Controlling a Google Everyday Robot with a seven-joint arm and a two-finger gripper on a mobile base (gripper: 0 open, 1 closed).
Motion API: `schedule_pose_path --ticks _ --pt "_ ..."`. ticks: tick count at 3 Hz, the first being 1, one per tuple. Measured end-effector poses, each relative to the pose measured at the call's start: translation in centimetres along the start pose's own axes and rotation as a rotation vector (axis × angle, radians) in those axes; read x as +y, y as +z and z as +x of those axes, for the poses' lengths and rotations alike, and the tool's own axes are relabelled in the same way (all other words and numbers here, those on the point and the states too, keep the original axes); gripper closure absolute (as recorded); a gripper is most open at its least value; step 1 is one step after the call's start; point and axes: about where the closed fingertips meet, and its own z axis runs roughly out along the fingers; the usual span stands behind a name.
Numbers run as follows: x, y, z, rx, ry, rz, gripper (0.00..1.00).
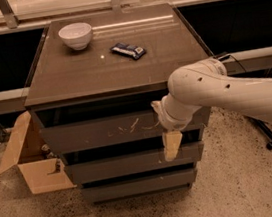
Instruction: Open top drawer
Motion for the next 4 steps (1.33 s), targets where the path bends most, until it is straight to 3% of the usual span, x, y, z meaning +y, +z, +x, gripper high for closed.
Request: schedule_pose_path --ticks 1,2,3,4 --pt "-1.3 1.5 -0.3 -0.028 -0.024 0.010 0.00" --pt "-1.8 3.6 -0.6 -0.060 -0.030 -0.016 0.00" --pt "-1.7 5.8 -1.1 -0.094 -0.038 -0.054 0.27" --pt "-1.6 5.3 -1.4 -0.107 -0.052 -0.041 0.50"
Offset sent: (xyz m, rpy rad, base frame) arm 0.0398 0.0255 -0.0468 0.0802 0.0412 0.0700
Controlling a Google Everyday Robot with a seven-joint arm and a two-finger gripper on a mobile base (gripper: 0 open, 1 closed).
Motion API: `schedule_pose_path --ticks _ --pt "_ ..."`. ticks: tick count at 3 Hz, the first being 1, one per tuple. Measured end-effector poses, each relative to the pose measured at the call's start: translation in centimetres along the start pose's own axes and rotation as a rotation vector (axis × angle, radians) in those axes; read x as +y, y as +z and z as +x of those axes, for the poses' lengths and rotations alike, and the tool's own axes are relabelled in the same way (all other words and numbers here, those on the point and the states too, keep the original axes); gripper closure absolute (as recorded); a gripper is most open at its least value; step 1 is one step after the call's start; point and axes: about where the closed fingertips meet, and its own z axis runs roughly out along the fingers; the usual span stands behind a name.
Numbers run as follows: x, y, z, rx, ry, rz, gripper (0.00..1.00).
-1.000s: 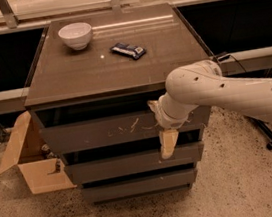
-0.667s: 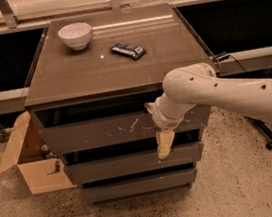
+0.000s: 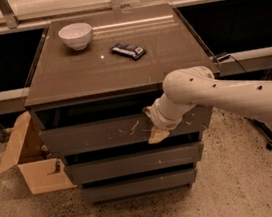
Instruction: Open top drawer
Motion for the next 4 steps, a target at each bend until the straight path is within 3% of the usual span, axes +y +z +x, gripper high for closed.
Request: schedule_pose_path --ticks 2,3,4 --pt "-0.36 -1.21 -0.46 -0.001 -0.001 0.001 0.96" --pt "-0.37 -1.26 -0.48 -0.001 -0.001 0.001 0.00" --pt "-0.36 -1.25 -0.48 -0.001 -0.001 0.001 0.00"
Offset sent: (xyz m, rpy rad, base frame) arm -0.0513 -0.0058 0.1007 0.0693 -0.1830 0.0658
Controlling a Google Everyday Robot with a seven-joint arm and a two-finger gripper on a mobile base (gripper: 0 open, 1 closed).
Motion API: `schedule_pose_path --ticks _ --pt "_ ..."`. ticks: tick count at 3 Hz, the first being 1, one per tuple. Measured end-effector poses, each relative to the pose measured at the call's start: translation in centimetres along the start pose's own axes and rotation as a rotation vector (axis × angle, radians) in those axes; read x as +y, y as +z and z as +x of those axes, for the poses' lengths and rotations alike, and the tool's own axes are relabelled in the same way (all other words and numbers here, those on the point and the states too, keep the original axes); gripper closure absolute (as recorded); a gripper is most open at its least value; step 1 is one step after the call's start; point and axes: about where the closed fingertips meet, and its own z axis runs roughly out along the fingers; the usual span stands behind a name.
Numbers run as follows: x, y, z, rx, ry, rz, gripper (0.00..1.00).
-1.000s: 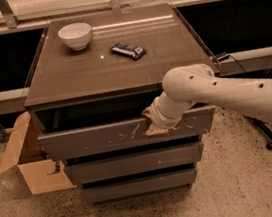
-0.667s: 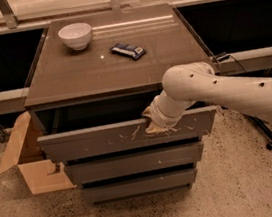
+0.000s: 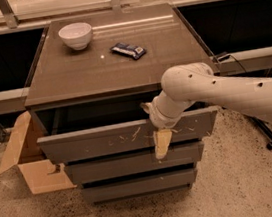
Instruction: Open top drawer
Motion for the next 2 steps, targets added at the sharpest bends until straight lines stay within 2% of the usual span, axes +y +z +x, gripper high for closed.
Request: schedule_pose_path --ticks 1,2 --pt "0.31 0.15 -0.20 -0.028 -0.006 -0.036 0.00" --pt "1.11 0.01 0.10 -0.061 0.018 -0.115 0.00"
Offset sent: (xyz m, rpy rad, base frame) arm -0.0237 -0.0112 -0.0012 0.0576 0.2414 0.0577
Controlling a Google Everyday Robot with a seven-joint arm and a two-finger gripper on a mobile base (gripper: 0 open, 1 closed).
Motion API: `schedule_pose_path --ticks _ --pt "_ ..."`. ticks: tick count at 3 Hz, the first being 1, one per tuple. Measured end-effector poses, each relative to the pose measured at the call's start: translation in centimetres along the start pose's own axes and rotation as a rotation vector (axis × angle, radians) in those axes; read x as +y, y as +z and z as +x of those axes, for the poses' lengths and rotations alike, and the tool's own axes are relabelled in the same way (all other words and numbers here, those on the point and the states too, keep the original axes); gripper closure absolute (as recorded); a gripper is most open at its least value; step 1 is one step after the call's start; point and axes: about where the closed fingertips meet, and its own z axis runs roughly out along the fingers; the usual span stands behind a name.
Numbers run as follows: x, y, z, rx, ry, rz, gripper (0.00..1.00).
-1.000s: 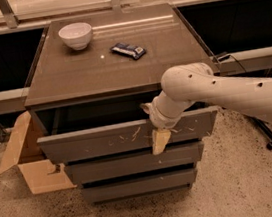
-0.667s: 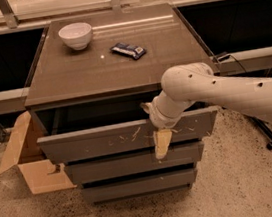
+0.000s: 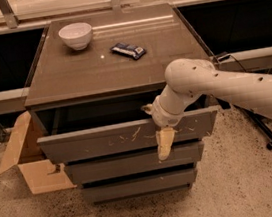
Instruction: Open top drawer
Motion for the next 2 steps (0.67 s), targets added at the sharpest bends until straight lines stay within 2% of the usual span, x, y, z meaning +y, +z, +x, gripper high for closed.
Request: schedule_pose_path --ticks 1,2 --pt "1.1 -0.4 0.4 -0.012 0.030 -0.056 0.00" --pt "2.5 -0.7 0.1 -0.009 0.049 -0.098 0.19"
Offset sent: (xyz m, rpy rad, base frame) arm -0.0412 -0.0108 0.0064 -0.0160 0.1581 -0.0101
